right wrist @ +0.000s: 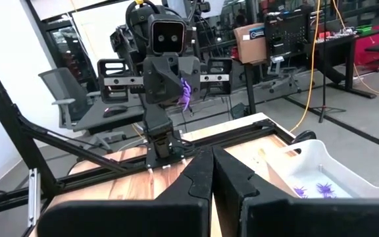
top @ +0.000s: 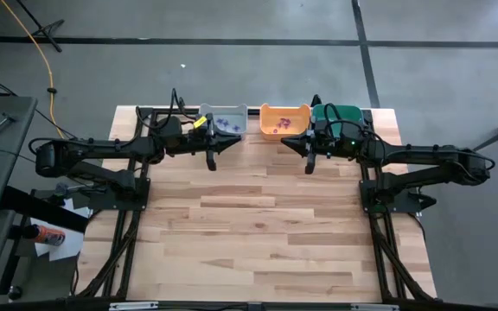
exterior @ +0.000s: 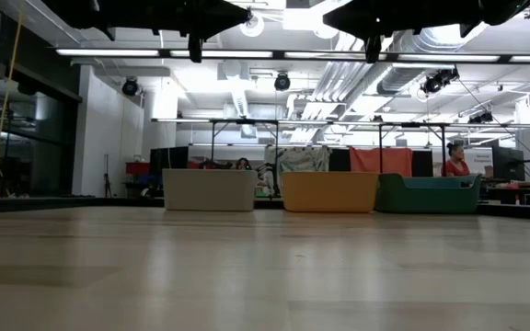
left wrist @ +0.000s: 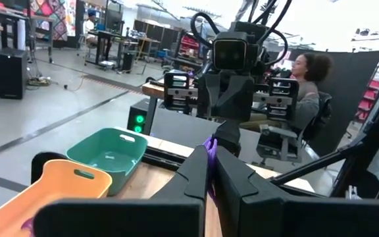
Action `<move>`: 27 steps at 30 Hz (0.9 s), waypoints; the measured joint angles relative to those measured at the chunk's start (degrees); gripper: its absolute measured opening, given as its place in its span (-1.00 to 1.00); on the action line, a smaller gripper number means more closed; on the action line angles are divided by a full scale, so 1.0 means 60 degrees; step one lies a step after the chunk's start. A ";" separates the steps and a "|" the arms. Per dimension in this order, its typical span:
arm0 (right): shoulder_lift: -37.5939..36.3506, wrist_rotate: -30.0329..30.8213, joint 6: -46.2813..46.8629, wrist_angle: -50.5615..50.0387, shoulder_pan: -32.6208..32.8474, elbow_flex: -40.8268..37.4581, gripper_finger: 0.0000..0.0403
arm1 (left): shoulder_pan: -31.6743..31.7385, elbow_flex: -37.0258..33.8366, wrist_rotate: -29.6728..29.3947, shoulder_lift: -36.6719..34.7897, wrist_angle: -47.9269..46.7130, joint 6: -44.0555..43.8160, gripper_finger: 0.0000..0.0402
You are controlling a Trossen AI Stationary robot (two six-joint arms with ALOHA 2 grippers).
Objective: Sort Halloween decoration
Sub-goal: Put the purple spider toy into the gray bin
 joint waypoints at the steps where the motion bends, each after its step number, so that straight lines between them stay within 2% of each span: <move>1: 0.0000 -0.0006 0.0000 -0.0001 0.0000 0.0000 -1.00 | 0.0000 0.0000 -0.0005 0.0000 0.0000 -0.0047 -1.00; 3: 0.0000 -0.0006 0.0000 -0.0005 0.0000 0.0000 -1.00 | -0.0005 0.0000 -0.0253 -0.0001 -0.0029 -0.0109 -1.00; 5: 0.0000 -0.0006 0.0000 -0.0009 0.0000 0.0000 -1.00 | 0.0000 0.0129 -0.1068 -0.0002 -0.0520 -0.0290 -1.00; 7: 0.0000 -0.0006 0.0000 -0.0024 0.0000 0.0000 -1.00 | 0.0269 0.0565 -0.1833 0.0152 -0.1524 -0.0169 -1.00; 9: 0.0000 -0.0004 0.0000 -0.0041 0.0000 0.0000 -1.00 | 0.0930 0.1319 -0.1973 0.0434 -0.2947 0.0118 -1.00; 14: 0.0000 -0.0003 0.0000 -0.0076 0.0000 0.0000 -1.00 | 0.2903 0.3409 -0.1331 0.1980 -0.5970 0.0136 -1.00; 17: 0.0000 0.0001 -0.0004 -0.0192 0.0000 0.0000 -1.00 | 0.3790 0.4088 -0.0968 0.3148 -0.6863 -0.0323 -1.00; 22: -0.0001 0.0391 -0.0004 -0.0430 0.0004 0.0000 -1.00 | 0.4588 0.4263 -0.0837 0.4834 -0.7633 -0.1868 -1.00; 27: 0.0000 0.0703 0.0085 -0.0574 0.0000 0.0000 -1.00 | 0.4694 0.4269 -0.0042 0.5974 -0.7785 -0.2223 -0.98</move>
